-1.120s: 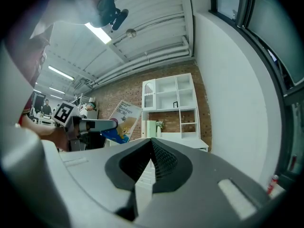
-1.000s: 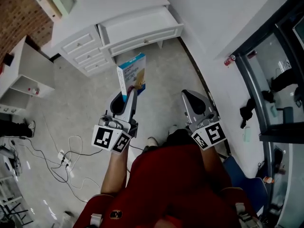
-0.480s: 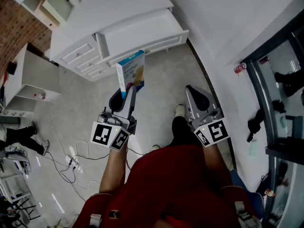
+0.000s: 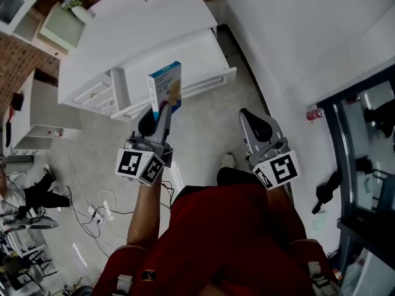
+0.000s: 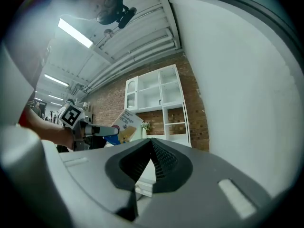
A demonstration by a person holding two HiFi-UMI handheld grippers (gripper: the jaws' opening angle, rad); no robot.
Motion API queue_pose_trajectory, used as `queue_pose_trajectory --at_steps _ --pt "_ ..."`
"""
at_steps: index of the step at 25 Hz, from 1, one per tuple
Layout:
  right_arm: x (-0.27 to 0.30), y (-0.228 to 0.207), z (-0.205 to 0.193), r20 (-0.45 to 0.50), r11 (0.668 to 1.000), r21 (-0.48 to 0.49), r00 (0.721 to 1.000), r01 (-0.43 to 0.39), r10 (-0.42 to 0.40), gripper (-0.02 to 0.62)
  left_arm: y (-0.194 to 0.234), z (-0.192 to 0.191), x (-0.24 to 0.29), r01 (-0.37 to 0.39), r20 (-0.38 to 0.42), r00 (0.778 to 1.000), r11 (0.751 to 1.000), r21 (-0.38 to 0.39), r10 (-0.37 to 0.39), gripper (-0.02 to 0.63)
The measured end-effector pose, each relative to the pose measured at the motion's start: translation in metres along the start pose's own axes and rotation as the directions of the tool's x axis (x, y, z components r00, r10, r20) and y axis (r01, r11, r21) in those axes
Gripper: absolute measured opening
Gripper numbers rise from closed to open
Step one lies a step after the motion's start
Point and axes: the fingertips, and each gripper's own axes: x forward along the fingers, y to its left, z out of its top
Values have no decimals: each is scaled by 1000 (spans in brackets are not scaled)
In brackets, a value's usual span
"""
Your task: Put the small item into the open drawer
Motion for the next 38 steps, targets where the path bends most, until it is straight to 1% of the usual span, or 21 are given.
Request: queue_pose_trajectory --at_steps 5,8,13,16,19,23,27,29,32,35,38 --pt "16 -54 0 -8 1000 9 1000 -5 5 12 5 -13 72 -7 -51 999 1000 -2 7 80" --pt "26 -75 -1 -14 1000 19 1000 13 -12 12 12 -24 100 -9 -99 995 1000 6 9 80" --pt "47 -109 -1 -21 998 18 998 54 -54 12 29 -42 144 5 -159 987 1000 12 -3 80" --pt "69 -127 0 -25 997 0 997 75 -75 12 46 -55 172 20 -196 981 999 28 -14 80" --pt "94 -143 0 -37 996 -13 995 88 -89 12 67 -74 199 39 -257 966 998 55 -24 80" --pt "127 -161 -2 -59 994 -33 993 105 -107 12 97 -104 234 67 -360 932 995 71 -37 80" --pt "150 -172 -7 -79 989 -41 987 139 -142 12 122 -137 259 86 -459 887 995 49 -54 80" --pt "157 -180 -15 -101 987 -40 982 154 -157 12 131 -149 273 98 -499 864 994 55 -58 79" --pt "162 -194 -23 -120 985 -38 978 170 -173 12 139 -168 289 115 -559 827 991 65 -59 80" --pt "165 -209 -23 -126 985 -32 977 169 -172 12 140 -185 300 126 -613 788 990 70 -57 80" --pt "170 -223 -22 -136 987 -36 978 154 -157 12 144 -199 311 126 -652 757 988 85 -41 80"
